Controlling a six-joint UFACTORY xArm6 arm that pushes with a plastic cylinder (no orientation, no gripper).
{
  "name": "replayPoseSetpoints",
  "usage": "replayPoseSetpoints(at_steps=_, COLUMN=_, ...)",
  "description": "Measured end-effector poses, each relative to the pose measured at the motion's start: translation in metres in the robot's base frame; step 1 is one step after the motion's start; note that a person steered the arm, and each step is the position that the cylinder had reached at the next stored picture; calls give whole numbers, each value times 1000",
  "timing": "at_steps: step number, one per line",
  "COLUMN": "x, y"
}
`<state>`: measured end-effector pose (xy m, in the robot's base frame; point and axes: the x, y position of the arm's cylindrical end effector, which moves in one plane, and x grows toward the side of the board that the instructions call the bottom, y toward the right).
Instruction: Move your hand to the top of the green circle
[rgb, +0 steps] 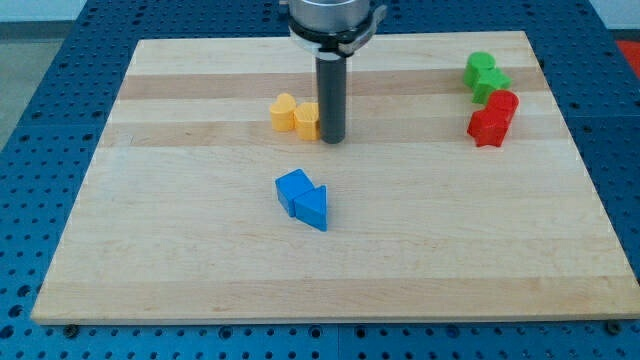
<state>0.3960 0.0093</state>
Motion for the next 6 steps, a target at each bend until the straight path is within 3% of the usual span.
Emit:
replayPoseSetpoints(at_steps=1, x=-2, y=40)
replayPoseSetpoints(at_steps=4, x=-150, y=60)
replayPoseSetpoints(at_steps=6, x=-177, y=252)
